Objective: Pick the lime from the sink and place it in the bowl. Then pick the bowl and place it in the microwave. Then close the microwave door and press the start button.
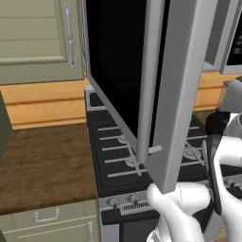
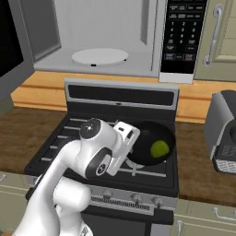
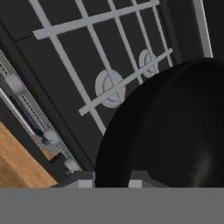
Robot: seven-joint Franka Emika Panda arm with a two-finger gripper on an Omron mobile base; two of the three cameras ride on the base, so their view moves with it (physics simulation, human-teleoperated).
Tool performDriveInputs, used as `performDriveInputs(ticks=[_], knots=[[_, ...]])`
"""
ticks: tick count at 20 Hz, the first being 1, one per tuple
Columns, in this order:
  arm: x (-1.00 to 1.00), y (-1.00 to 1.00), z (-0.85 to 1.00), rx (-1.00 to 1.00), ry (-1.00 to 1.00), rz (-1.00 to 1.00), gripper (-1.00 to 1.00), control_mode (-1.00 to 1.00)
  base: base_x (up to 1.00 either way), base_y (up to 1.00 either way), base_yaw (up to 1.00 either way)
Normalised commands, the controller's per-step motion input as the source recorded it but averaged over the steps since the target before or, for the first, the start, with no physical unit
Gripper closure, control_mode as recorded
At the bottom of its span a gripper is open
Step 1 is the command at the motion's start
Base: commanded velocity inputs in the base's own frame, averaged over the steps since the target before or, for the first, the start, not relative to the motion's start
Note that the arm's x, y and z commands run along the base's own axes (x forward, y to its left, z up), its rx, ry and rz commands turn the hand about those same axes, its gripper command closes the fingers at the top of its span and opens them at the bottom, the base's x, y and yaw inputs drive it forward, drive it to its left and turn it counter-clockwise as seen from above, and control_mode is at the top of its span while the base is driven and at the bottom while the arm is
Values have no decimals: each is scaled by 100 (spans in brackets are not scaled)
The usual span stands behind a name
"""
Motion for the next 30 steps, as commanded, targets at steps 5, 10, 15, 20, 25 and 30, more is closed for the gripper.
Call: performDriveInputs(ticks=[5,10,15,20,25,30], knots=[[-1,36,9,-10,0,42,100,-100,0,0,0],[0,37,57,-15,-7,39,100,-100,0,0,0],[-21,23,89,-18,-2,24,100,-100,0,0,0],[-35,22,90,-14,0,17,100,-100,0,0,0],[-41,16,86,-13,0,14,100,-100,0,0,0],[-41,16,84,-4,0,14,100,-100,0,0,0]])
